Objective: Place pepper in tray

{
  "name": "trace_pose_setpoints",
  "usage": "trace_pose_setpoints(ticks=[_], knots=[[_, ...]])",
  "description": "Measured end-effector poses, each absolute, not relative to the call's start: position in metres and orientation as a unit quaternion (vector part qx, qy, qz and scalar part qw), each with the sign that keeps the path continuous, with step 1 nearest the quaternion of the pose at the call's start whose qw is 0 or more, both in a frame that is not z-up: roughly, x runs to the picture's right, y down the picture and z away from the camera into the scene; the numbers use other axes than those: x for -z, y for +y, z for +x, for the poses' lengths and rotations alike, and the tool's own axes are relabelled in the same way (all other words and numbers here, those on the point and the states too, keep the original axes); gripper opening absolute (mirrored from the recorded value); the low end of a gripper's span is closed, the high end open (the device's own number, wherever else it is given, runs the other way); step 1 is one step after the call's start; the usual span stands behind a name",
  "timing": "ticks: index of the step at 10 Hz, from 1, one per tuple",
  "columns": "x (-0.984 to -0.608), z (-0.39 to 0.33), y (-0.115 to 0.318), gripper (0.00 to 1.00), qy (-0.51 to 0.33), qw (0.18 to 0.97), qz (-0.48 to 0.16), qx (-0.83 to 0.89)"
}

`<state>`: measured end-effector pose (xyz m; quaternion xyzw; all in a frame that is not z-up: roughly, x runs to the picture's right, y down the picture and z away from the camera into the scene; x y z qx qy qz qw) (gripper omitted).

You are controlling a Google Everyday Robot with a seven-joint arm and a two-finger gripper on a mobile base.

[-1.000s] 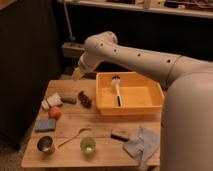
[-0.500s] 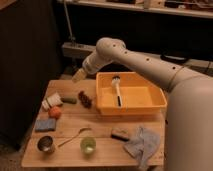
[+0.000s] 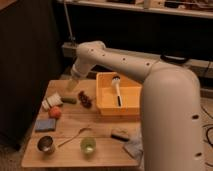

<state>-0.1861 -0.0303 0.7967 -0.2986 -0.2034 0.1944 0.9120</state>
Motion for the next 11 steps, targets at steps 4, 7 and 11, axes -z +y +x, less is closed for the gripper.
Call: trace_pose_setpoints(ticks=[4, 7, 11], knots=[[-0.847, -0.216, 0.012, 0.65, -0.204, 0.916, -0.323, -0.123], [-0.87, -0.23, 0.036, 0.65, -0.197, 0.915, -0.338, -0.102], [-0.896, -0.228, 0.055, 0.65, -0.162, 0.916, -0.342, -0.131]])
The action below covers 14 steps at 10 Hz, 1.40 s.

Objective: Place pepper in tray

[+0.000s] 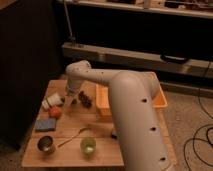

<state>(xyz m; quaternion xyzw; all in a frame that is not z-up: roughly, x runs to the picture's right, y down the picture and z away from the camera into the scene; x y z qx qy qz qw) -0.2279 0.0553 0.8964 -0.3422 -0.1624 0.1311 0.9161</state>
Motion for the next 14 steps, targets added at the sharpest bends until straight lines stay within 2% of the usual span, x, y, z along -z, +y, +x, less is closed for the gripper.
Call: trace_pose_setpoints(ticks=[8, 14], knots=[[-0.93, -0.213, 0.06, 0.65, -0.125, 0.916, -0.342, -0.165], [-0.938, -0.212, 0.061, 0.65, -0.135, 0.907, -0.356, -0.181]])
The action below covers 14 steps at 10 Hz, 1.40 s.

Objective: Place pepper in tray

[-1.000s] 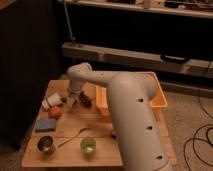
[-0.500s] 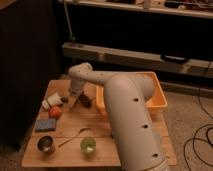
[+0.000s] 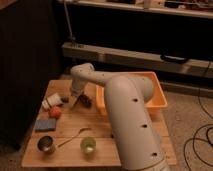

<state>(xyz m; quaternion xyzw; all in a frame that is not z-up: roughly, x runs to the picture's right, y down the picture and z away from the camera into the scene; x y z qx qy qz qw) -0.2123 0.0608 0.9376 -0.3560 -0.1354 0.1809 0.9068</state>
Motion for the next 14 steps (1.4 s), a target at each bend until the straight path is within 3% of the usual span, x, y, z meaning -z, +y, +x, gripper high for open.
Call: trace_pose_setpoints(ticks=[5, 8, 11, 14], knots=[[-0.939, -0.214, 0.065, 0.65, -0.141, 0.903, -0.361, -0.185], [-0.94, -0.218, 0.073, 0.43, -0.139, 0.904, -0.365, -0.175], [-0.939, -0.215, 0.074, 0.13, -0.137, 0.903, -0.368, -0.176], [-0.926, -0.201, 0.046, 0.1, -0.148, 0.901, -0.357, -0.197]])
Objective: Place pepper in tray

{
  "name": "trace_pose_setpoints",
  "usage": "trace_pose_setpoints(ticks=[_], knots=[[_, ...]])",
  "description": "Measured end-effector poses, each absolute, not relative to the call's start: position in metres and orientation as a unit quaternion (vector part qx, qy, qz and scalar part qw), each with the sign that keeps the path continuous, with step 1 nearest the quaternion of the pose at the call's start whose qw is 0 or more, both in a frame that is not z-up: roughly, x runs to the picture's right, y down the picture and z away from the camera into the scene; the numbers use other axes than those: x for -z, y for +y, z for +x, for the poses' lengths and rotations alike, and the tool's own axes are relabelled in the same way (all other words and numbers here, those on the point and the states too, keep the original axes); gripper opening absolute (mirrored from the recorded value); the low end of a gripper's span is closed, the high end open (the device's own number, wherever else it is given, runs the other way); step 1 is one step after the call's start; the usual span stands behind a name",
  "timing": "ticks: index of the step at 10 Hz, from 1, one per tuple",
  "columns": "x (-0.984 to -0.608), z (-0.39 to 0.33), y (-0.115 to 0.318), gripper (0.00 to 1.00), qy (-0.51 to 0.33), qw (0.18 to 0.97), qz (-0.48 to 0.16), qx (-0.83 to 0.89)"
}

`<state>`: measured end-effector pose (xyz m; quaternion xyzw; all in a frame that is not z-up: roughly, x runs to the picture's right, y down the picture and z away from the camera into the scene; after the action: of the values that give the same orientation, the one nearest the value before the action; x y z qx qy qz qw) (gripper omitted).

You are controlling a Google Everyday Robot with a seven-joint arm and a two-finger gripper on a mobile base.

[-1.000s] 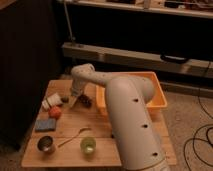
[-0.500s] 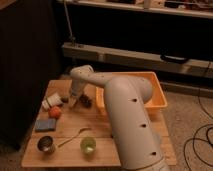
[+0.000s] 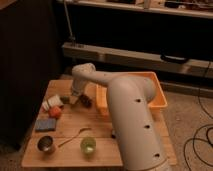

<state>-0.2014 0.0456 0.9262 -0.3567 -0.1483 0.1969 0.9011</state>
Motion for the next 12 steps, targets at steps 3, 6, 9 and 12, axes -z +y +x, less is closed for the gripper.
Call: trace_pose_setpoints(ticks=[3, 6, 9, 12], knots=[[-0.899, -0.156, -0.018, 0.1, -0.139, 0.909, -0.323, -0.225], [-0.858, -0.106, -0.084, 0.1, -0.107, 0.914, -0.293, -0.259], [-0.82, -0.023, -0.114, 0.1, -0.061, 0.908, -0.271, -0.313], [-0.791, 0.046, -0.111, 0.1, -0.018, 0.896, -0.259, -0.36]])
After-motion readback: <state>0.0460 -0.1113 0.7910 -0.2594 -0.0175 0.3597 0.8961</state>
